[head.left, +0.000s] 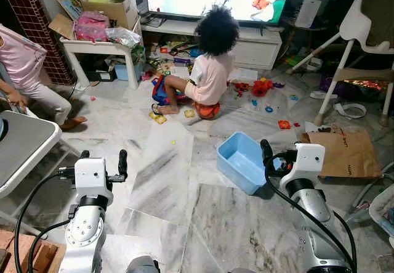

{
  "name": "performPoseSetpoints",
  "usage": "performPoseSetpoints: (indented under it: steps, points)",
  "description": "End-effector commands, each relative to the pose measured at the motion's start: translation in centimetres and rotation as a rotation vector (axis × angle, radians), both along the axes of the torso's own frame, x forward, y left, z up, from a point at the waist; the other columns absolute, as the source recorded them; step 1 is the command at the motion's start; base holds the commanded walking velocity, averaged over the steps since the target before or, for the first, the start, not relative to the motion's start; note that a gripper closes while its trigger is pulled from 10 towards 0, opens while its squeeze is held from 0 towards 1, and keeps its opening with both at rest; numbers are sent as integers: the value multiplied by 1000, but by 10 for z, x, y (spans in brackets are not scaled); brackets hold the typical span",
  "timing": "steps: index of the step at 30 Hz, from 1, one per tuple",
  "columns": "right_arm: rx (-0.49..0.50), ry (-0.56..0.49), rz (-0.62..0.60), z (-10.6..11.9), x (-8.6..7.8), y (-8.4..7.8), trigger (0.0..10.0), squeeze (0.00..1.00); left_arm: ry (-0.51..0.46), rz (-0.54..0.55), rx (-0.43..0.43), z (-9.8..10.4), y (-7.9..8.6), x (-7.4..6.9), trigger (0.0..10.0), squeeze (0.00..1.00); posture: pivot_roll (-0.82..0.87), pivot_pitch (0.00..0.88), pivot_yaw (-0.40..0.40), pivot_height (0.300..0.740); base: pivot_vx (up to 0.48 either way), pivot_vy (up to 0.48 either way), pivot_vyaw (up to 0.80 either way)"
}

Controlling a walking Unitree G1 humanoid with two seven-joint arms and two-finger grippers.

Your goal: Restocking fridge

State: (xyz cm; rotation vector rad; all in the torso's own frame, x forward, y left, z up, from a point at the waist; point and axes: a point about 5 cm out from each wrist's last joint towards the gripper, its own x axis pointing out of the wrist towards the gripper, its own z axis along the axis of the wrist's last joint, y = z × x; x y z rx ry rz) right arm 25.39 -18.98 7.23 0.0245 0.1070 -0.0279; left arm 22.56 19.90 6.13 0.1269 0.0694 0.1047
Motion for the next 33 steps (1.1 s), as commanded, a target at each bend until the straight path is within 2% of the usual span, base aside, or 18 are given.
performPoseSetpoints:
  steps: [1, 30, 31, 33]
  points:
    - [103, -116, -199, 69, 1, -11, 10000, 0, -128, -292, -69, 88, -53, 68, 10000, 0, -78, 0, 149, 740, 0, 0, 0]
    - [103, -116, -199, 69, 1, -11, 10000, 0, -128, -292, -69, 88, -53, 68, 10000, 0, -78, 0, 149, 740, 0, 0, 0]
    - [87, -104, -186, 67, 1, -9, 10000, 0, -114, -298, -94, 86, -54, 66, 10000, 0, -78, 0, 149, 740, 0, 0, 0]
    - [10, -78, -156, 57, -13, -10, 10000, 0, -35, -338, -187, 68, -60, 52, 10000, 0, -91, 0, 123, 740, 0, 0, 0]
